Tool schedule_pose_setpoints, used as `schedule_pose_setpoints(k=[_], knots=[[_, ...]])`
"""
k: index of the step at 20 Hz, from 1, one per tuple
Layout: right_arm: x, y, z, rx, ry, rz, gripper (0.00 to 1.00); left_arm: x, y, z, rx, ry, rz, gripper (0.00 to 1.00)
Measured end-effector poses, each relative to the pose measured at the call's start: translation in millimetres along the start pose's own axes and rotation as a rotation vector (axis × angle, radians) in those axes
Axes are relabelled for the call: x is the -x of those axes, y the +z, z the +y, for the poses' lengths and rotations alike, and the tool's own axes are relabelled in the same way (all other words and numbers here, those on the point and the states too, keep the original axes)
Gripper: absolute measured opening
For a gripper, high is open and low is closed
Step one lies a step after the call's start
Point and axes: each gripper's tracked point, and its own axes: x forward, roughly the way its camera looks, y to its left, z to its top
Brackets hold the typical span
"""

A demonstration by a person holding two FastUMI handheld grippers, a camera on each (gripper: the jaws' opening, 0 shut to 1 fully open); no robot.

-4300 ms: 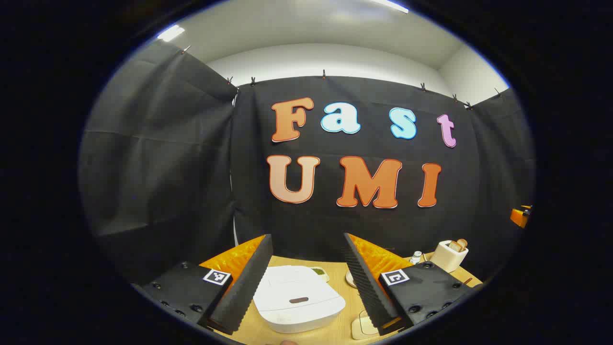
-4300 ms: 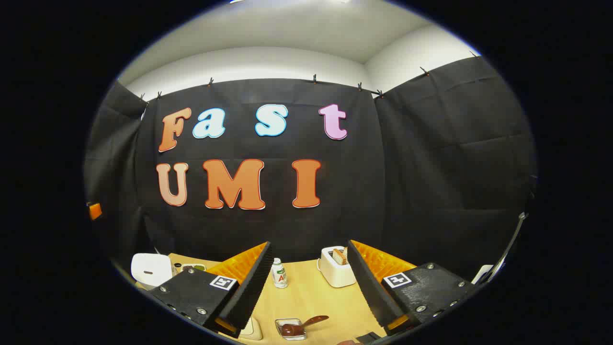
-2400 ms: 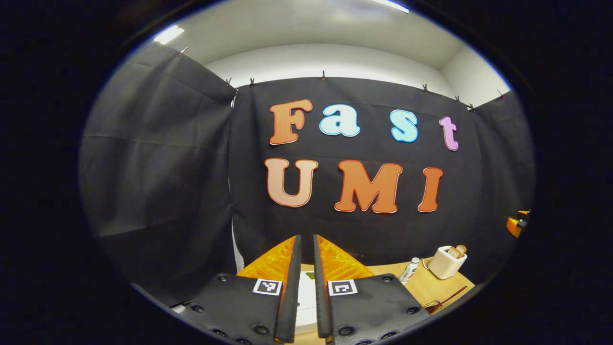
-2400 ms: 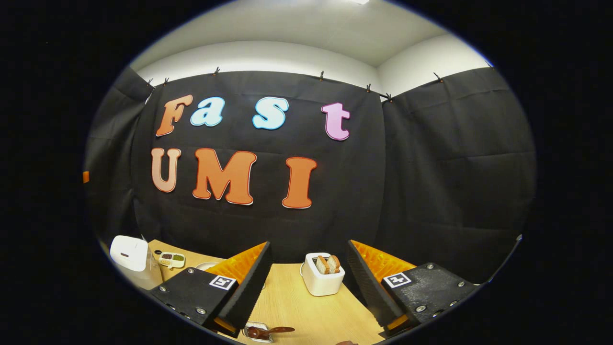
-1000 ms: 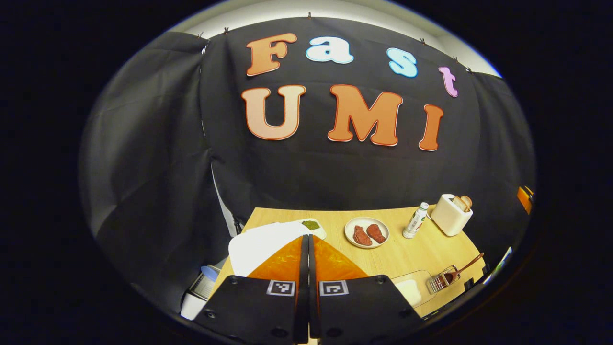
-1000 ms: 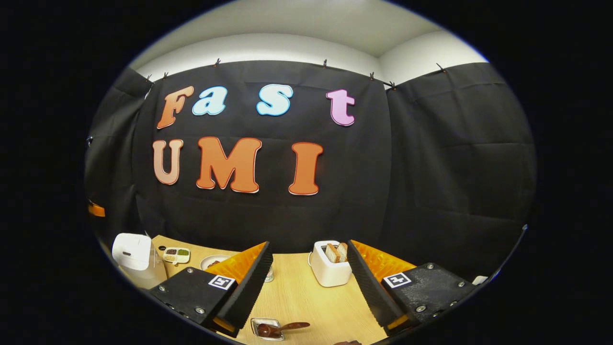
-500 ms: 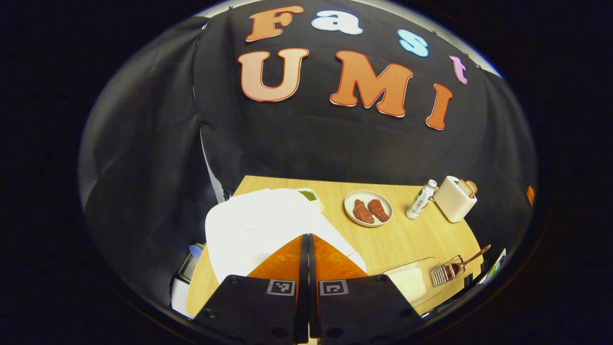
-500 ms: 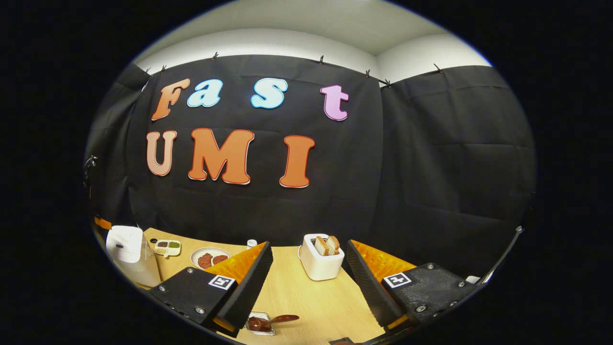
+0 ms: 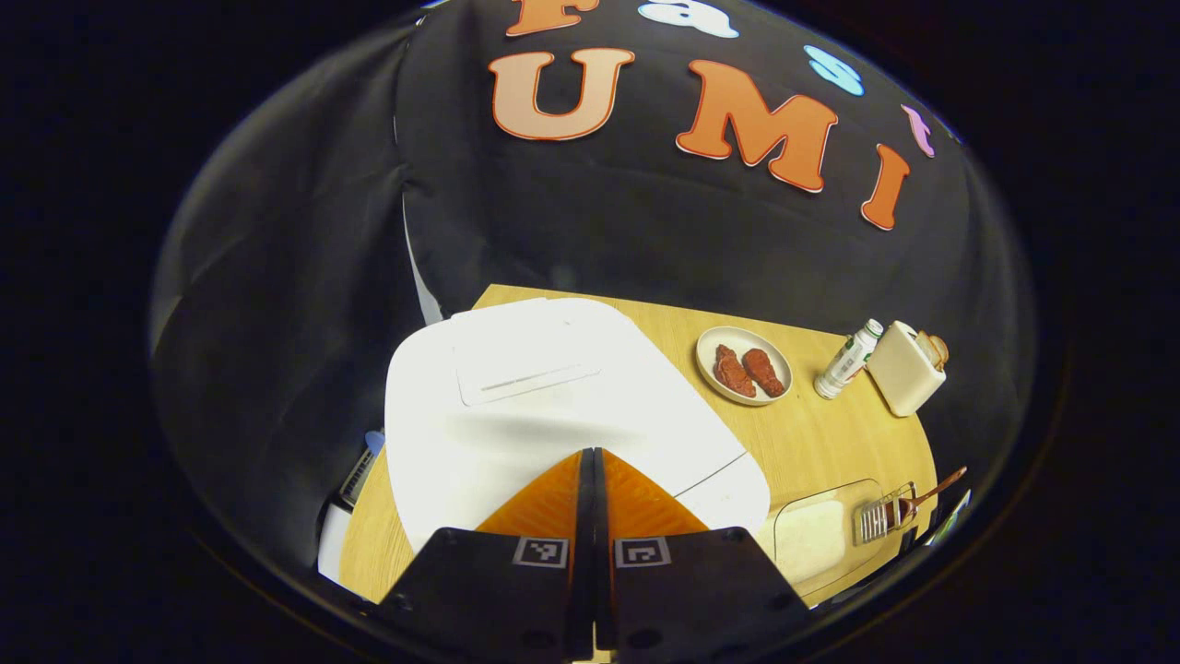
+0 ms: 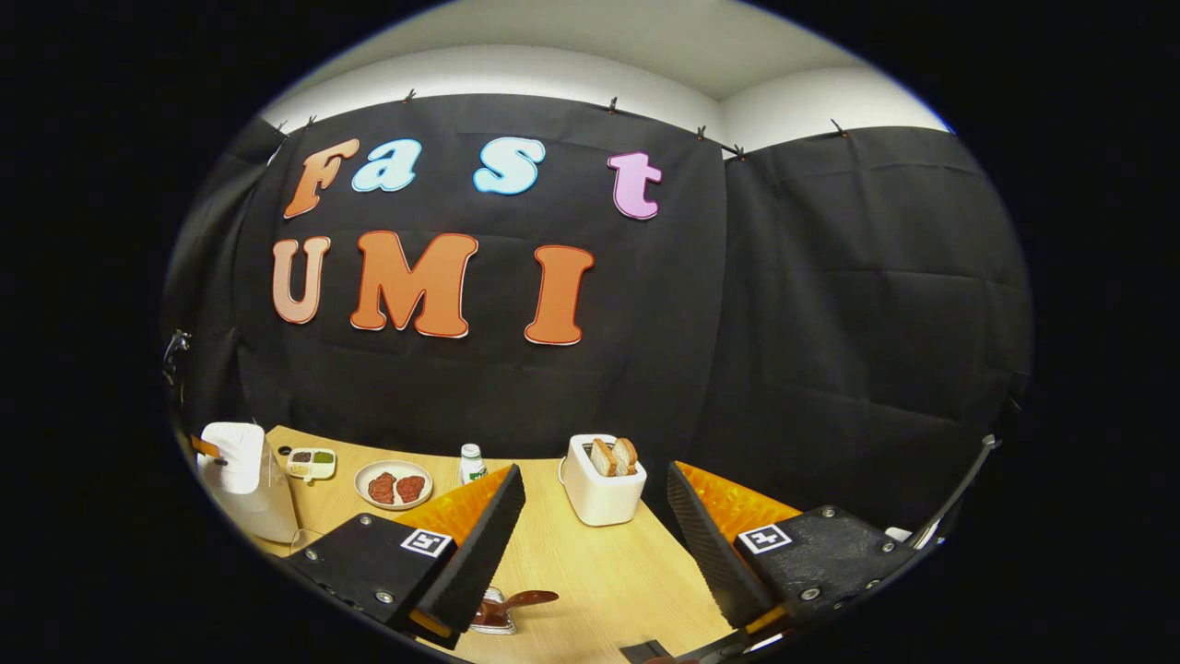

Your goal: Close the left gripper, press the button to open the rice cooker; take a wooden spoon from the chopstick holder with the right hand, scoop a spoonful of rice and pour it into the rice cooker, then put the wooden spoon back into the chopstick holder.

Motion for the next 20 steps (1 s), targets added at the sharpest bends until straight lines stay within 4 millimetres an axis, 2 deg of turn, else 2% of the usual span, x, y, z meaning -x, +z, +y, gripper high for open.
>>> schedule_pose_setpoints(k=[4,5,6,7,9,11,15,17,20], knots=[[2,-7,-4,-0.01,-0.004,0.016,0.97,-4,-1,0,0.032,-0.017,0.002,0.05],[3,-9,-4,-0.008,-0.005,0.019,0.97,-2,-12,0,0.044,-0.017,0.039,0.05],[4,-9,-4,-0.009,-0.005,0.02,0.97,-1,-4,-1,0.042,-0.018,0.003,0.06],[4,-9,-4,-0.015,-0.002,0.022,0.97,-4,-5,-1,0.034,-0.011,0.003,0.06],[6,-10,-1,-0.031,0.012,0.025,0.97,4,1,-2,0.018,0.012,-0.033,0.05],[6,-11,-4,-0.038,0.009,0.022,0.97,23,27,-2,0.005,0.027,-0.118,0.05],[10,-17,-5,-0.041,0.005,0.031,0.97,79,90,1,0.013,0.044,-0.303,0.05],[12,-20,-4,-0.046,0.01,0.031,0.97,103,107,1,0.026,0.045,-0.361,0.05],[13,-22,-3,-0.043,0.011,0.017,0.97,132,120,-5,0.022,0.044,-0.43,0.05]])
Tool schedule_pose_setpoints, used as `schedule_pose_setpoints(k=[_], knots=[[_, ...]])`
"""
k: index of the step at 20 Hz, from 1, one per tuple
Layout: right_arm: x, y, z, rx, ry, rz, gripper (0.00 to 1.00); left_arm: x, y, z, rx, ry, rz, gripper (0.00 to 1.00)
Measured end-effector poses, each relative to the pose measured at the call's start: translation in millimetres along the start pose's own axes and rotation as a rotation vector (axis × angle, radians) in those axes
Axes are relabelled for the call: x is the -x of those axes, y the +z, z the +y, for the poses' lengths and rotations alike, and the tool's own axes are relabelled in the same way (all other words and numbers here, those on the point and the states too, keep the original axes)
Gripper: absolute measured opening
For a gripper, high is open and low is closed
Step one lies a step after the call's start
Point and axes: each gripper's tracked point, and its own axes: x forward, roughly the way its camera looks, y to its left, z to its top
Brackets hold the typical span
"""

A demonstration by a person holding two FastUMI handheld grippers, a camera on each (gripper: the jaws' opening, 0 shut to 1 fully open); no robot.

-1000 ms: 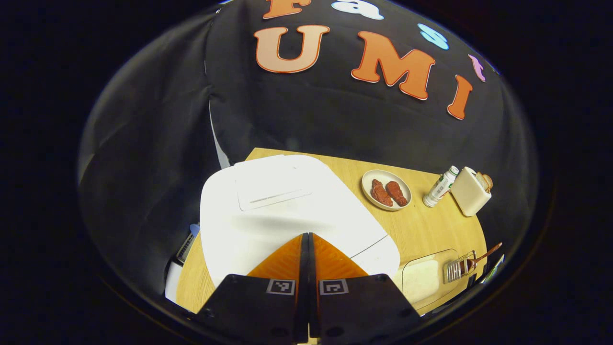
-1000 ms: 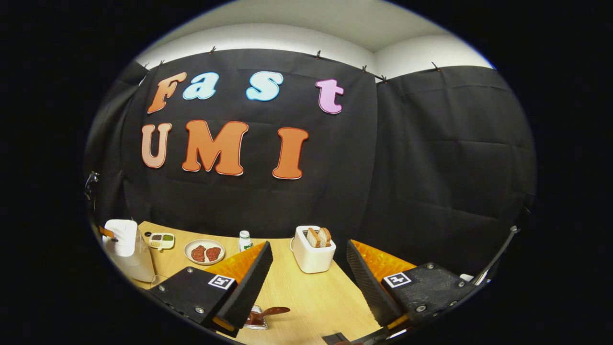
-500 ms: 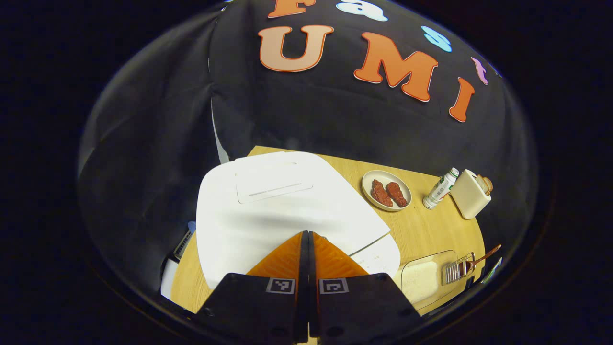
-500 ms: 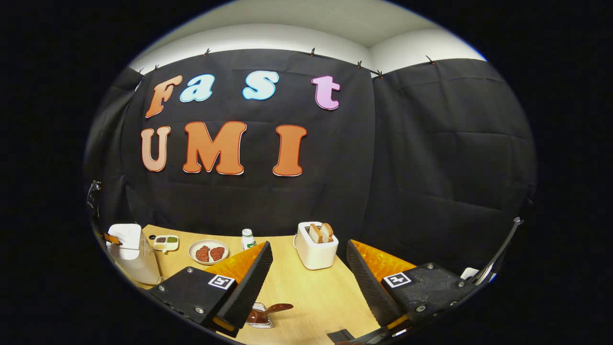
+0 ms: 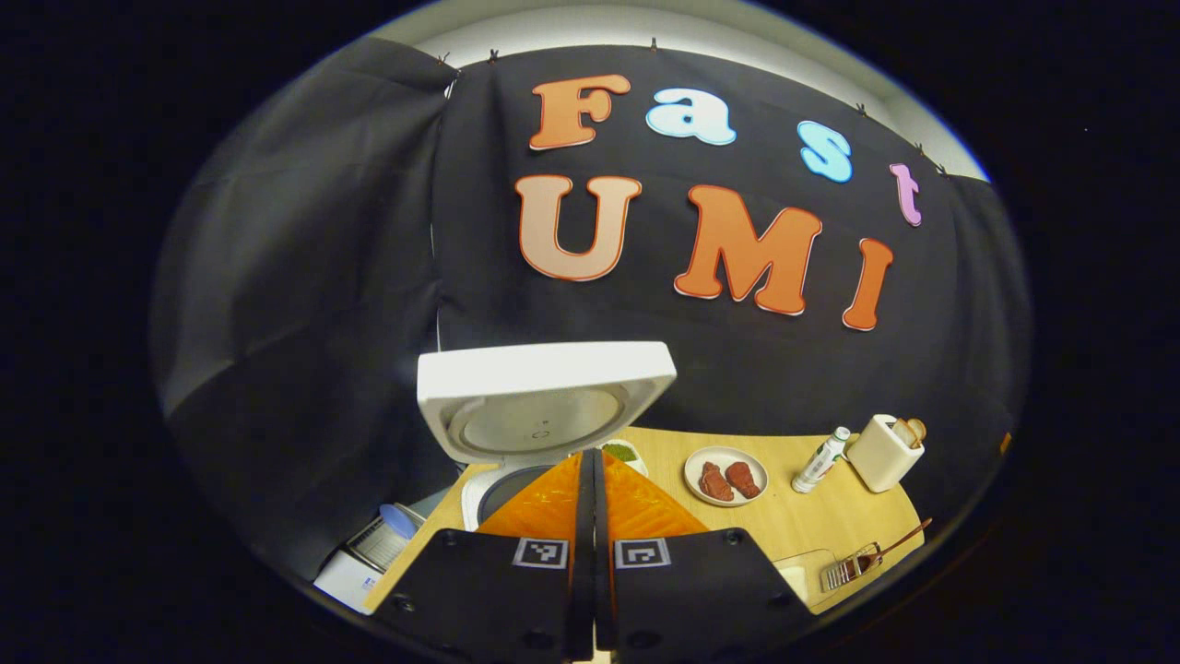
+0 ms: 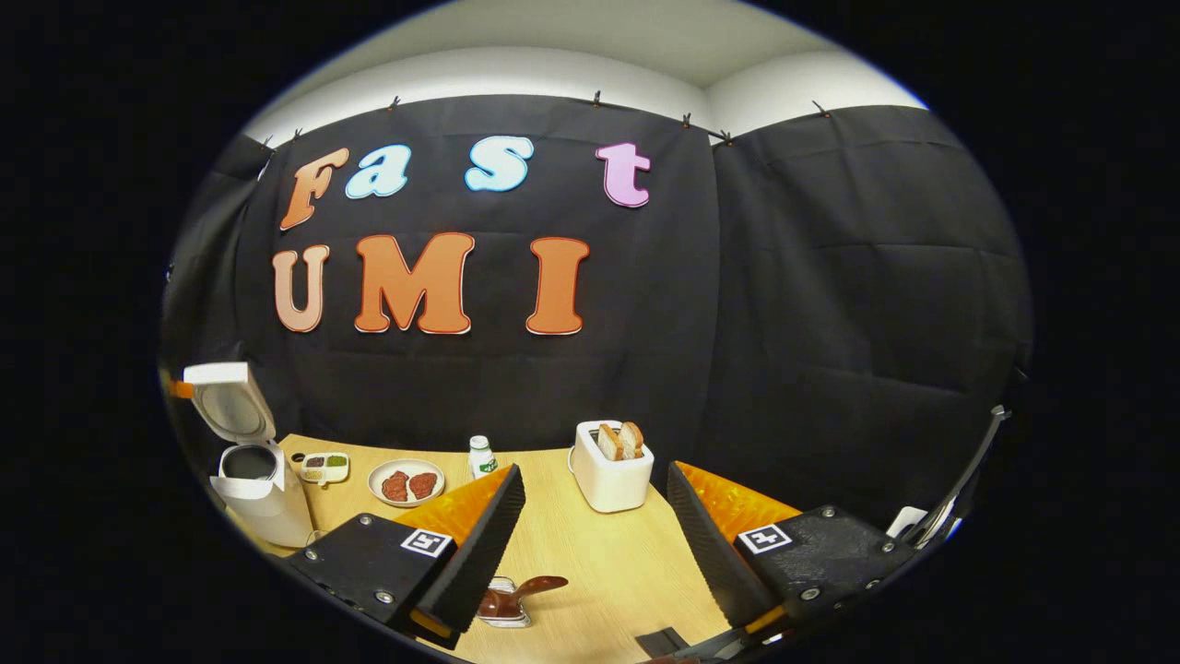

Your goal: Close the left gripper, press the button to open the rice cooker; take a wooden spoon from the chopstick holder with the right hand, scoop a spoonful of rice and pour it into the rice cooker, then put the wooden spoon back into the chopstick holder.

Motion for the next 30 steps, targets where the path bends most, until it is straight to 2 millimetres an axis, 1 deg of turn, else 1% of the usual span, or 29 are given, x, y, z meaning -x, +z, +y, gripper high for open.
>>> schedule_pose_setpoints(k=[3,6,8,10,12,14,15,17,18,19,20,22,24,26,28,29,30], knots=[[-3,-12,-1,-0.01,-0.004,0.001,0.97,25,23,-12,-0.01,-0.038,-0.052,0.05],[-7,-28,3,-0.046,0.018,0.015,0.97,47,42,-17,-0.036,-0.041,-0.111,0.05],[-11,-42,5,-0.075,0.026,0.031,0.97,59,50,-16,-0.032,-0.037,-0.132,0.05],[-15,-60,8,-0.118,0.029,0.069,0.97,69,55,-14,-0.013,-0.025,-0.147,0.04],[-19,-78,18,-0.18,0.057,0.108,0.97,76,60,-7,0.0,0.007,-0.169,0.05],[-24,-101,28,-0.251,0.083,0.159,0.97,80,57,-4,-0.006,0.029,-0.176,0.05],[-27,-112,31,-0.279,0.086,0.184,0.96,85,56,-6,-0.013,0.028,-0.172,0.06],[-35,-132,38,-0.309,0.087,0.215,0.96,93,55,1,-0.012,0.043,-0.172,0.06],[-37,-139,41,-0.329,0.092,0.226,0.95,98,56,4,-0.002,0.05,-0.179,0.16],[-39,-148,45,-0.353,0.094,0.247,0.95,99,57,4,0.01,0.045,-0.185,0.19],[-41,-156,48,-0.377,0.096,0.261,0.95,103,57,4,0.02,0.043,-0.186,0.34],[-50,-171,50,-0.411,0.09,0.287,0.95,108,61,8,0.029,0.047,-0.202,0.6],[-51,-182,55,-0.459,0.099,0.311,0.95,115,68,13,0.031,0.056,-0.229,0.55],[-52,-194,59,-0.507,0.11,0.337,0.95,124,69,11,0.014,0.058,-0.237,0.7],[-54,-208,62,-0.538,0.112,0.365,0.95,130,74,20,-0.005,0.097,-0.255,0.85],[-54,-213,64,-0.548,0.115,0.381,0.95,131,76,22,-0.011,0.111,-0.262,0.93],[-53,-217,66,-0.559,0.121,0.393,0.95,133,77,20,-0.019,0.107,-0.265,1.0]])
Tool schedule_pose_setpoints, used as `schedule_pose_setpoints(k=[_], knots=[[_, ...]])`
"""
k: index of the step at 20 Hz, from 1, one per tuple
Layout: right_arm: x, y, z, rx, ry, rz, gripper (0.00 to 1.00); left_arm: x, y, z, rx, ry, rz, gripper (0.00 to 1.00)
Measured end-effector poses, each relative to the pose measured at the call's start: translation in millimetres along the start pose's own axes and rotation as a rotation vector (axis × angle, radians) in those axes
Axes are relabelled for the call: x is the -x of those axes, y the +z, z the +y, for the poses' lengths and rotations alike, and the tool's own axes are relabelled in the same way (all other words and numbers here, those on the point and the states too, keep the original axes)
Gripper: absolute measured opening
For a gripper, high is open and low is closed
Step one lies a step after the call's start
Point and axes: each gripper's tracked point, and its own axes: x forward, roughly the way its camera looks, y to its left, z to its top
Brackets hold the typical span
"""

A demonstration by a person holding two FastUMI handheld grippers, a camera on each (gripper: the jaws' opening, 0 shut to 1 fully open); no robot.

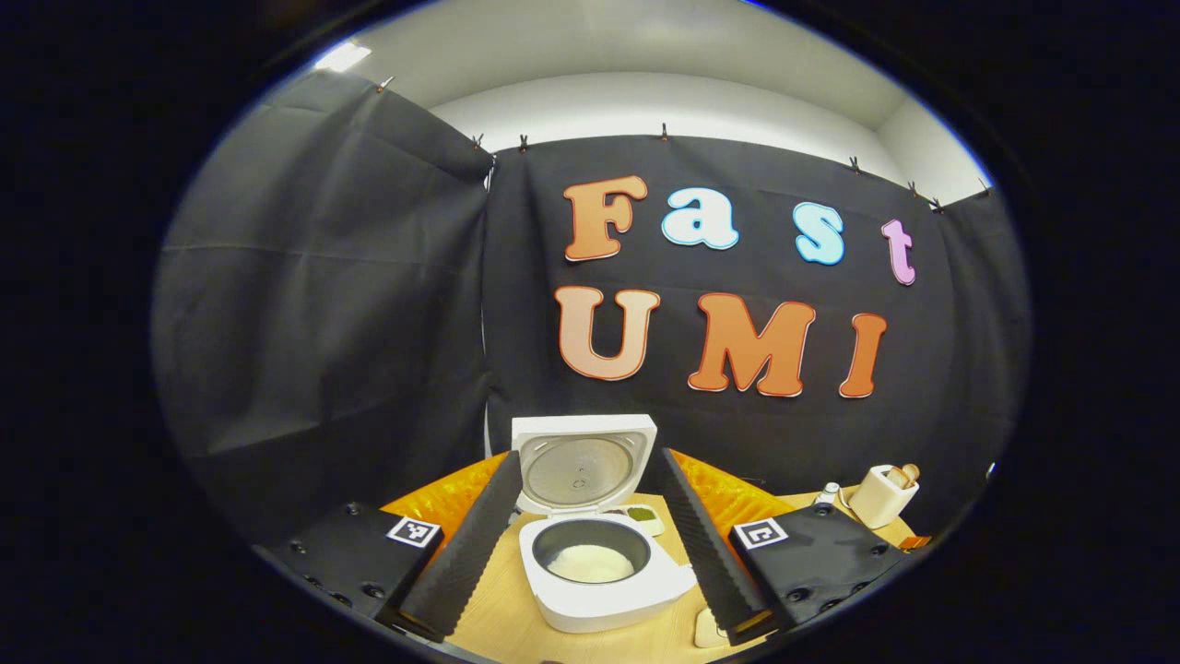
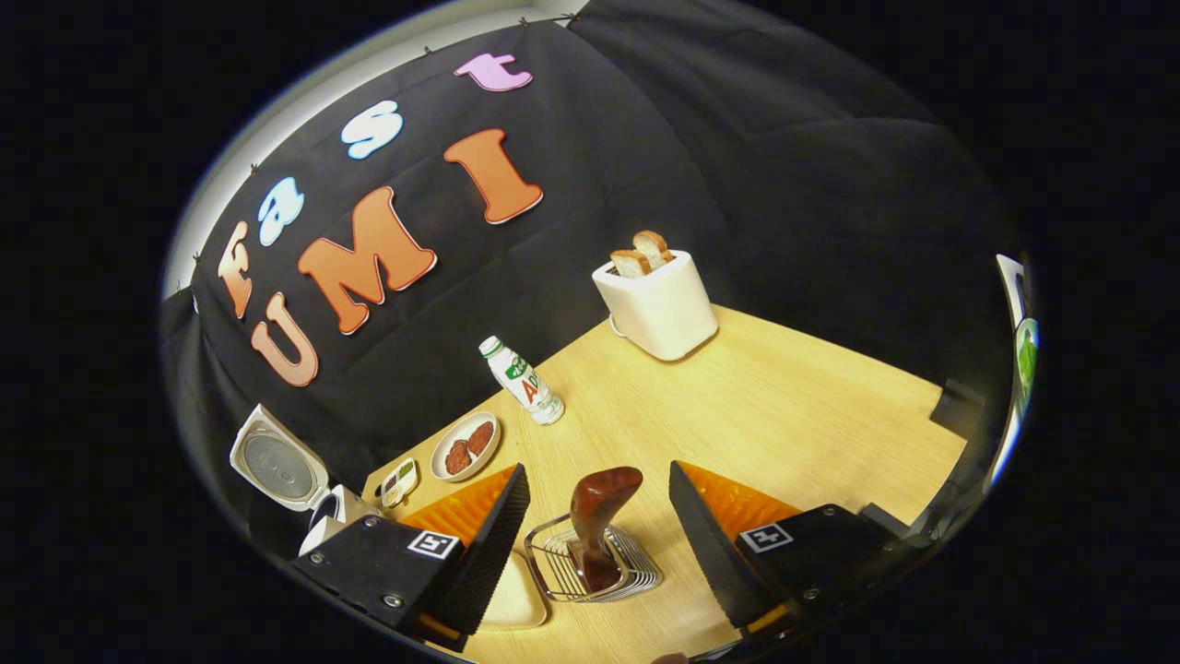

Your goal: Close the left gripper, press the button to open the rice cooker; take a wooden spoon from the chopstick holder with the right hand, scoop a spoonful of rice and pour it into the rice cooker, then put the wooden spoon back into the chopstick holder.

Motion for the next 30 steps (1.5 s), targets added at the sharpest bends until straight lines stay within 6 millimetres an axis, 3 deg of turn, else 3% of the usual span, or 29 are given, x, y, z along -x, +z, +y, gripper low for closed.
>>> schedule_pose_setpoints(k=[6,10,13,18,23,27,30], knots=[[-14,-22,2,-0.06,0.027,0.07,0.92,5,-6,3,-0.005,0.019,0.0,1.0],[-21,-25,5,-0.077,0.034,0.086,0.6,5,-19,9,0.048,0.015,0.03,1.0],[-25,-28,9,-0.108,0.036,0.098,0.27,5,-26,15,0.072,0.022,0.045,1.0],[-21,-25,9,-0.102,-0.008,0.108,0.14,5,-34,27,0.105,0.033,0.065,1.0],[0,0,29,-0.002,-0.025,0.057,0.07,5,-29,35,0.104,0.031,0.048,1.0],[22,26,57,0.126,-0.038,0.013,0.07,6,-27,40,0.122,0.011,0.037,1.0],[39,36,91,0.202,0.008,-0.011,0.08,3,-28,48,0.125,0.017,0.033,1.0]])
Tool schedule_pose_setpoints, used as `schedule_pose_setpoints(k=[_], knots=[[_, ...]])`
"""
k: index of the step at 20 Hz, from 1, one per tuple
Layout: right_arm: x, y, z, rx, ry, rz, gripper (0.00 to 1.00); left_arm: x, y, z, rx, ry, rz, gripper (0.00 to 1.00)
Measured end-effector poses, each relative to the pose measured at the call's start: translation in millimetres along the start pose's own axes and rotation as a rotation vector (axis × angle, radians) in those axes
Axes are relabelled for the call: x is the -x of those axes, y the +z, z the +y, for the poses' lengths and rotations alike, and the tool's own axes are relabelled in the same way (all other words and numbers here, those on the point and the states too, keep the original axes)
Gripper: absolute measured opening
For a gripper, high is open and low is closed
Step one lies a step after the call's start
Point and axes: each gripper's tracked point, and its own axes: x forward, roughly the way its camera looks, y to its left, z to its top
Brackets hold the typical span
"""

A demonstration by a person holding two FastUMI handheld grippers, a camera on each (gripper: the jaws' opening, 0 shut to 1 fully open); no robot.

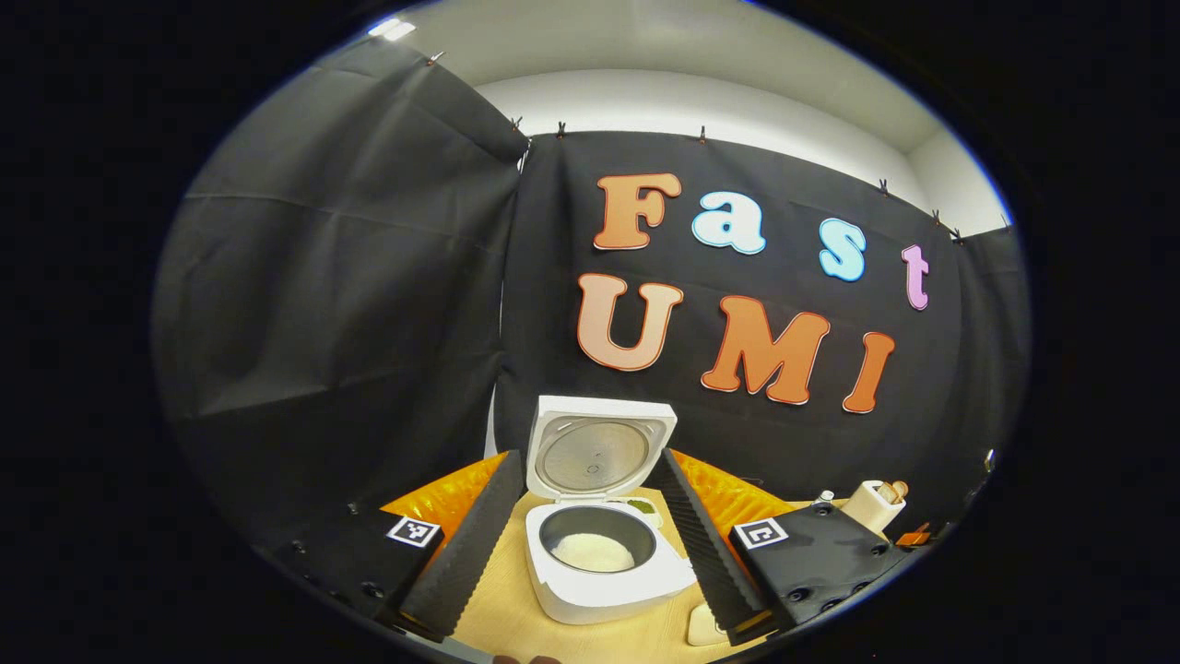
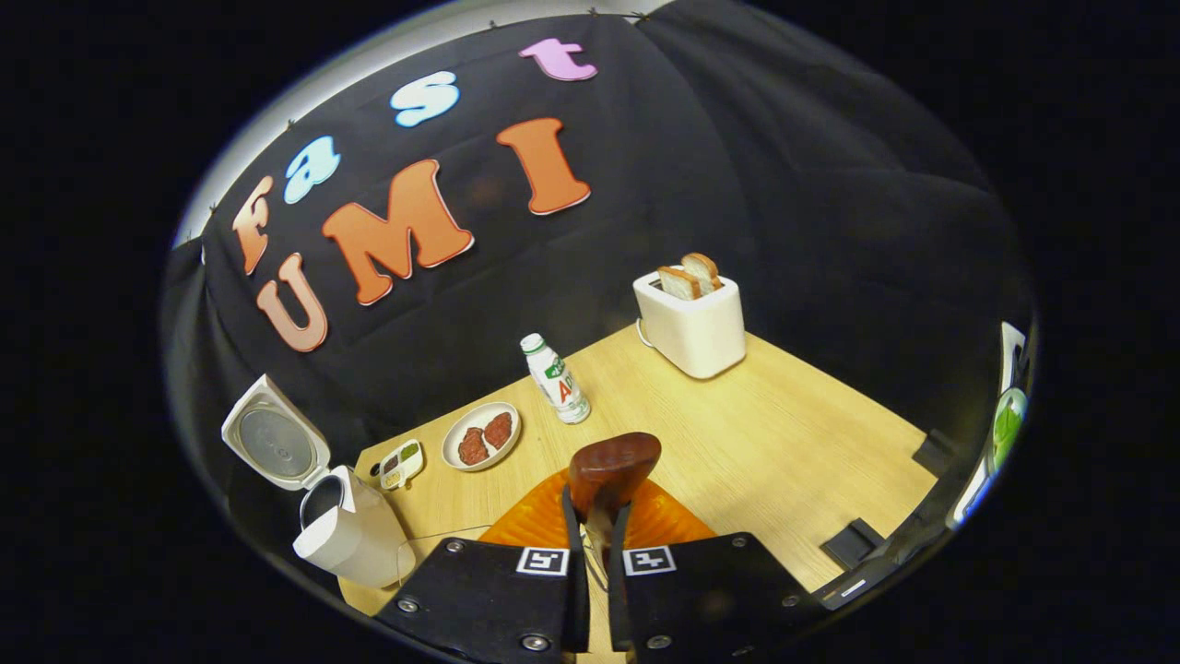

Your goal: Close the left gripper, press the button to open the rice cooker; take a wooden spoon from the chopstick holder with the right hand, scoop a spoonful of rice and pour it into the rice cooker, then put the wooden spoon back into the chopstick holder.

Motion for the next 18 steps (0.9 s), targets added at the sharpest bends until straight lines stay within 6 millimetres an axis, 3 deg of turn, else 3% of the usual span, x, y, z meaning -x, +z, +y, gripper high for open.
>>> schedule_pose_setpoints(k=[7,11,14,18], knots=[[10,-1,94,0.099,0.185,-0.024,0.07,-5,-4,15,0.01,-0.004,0.012,1.0],[-1,-27,134,0.185,0.249,-0.003,0.07,-9,-2,25,0.0,0.005,0.011,1.0],[-15,-52,148,0.234,0.261,0.032,0.07,-9,2,36,-0.005,0.017,0.009,1.0],[-26,-76,144,0.334,0.21,0.043,0.07,-8,1,53,-0.034,0.044,0.016,1.0]])
